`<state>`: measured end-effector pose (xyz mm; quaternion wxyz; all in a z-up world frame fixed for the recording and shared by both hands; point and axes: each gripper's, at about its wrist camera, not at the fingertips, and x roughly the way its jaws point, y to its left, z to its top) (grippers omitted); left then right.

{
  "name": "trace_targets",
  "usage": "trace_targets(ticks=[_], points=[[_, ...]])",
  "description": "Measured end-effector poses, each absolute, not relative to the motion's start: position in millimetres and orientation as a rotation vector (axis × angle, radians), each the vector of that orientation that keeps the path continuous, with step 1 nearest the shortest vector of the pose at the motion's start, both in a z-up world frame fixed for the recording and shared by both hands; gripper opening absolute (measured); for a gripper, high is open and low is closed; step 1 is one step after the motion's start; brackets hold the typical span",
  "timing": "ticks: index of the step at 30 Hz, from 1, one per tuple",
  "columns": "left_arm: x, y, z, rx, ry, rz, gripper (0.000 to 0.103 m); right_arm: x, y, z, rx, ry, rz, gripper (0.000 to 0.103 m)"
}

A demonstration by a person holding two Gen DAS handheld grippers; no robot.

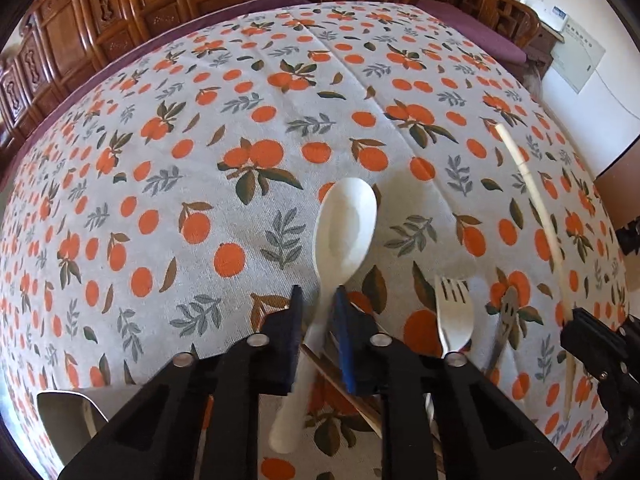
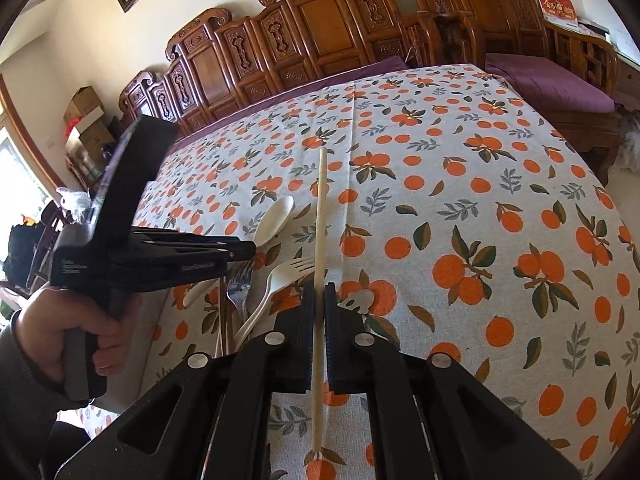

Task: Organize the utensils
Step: 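Grasp and lift a white plastic spoon with the left tool while the right tool holds the chopstick, then carry the white spoon over the grey tray with the left tool and release it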

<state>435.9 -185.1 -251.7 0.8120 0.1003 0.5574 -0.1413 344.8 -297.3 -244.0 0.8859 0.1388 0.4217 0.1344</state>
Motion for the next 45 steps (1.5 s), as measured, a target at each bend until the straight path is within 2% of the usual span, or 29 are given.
trace_targets(ticks=[5,19,36,45], points=[[442.0,-180.1,-252.8,0.189,1.207,-0.293,0.006,345.2,-295.9,-244.0,0.288,0.88,0.285,0.006],[439.8,-157.4,-209.5,0.183,1.061,-0.22,0.006,348.2,-286.4,-246.2,0.275,0.892,0.287,0.006],[345.7,-114.0,-155.3,0.176,0.97,-0.262,0.006,340.2,-236.9,-240.5,0.171,0.891,0.304,0.006],[314.7,-86.9,-151.5,0.173,0.963,-0.237,0.006,326.9,-211.0,-235.3,0.131,0.886,0.327,0.006]])
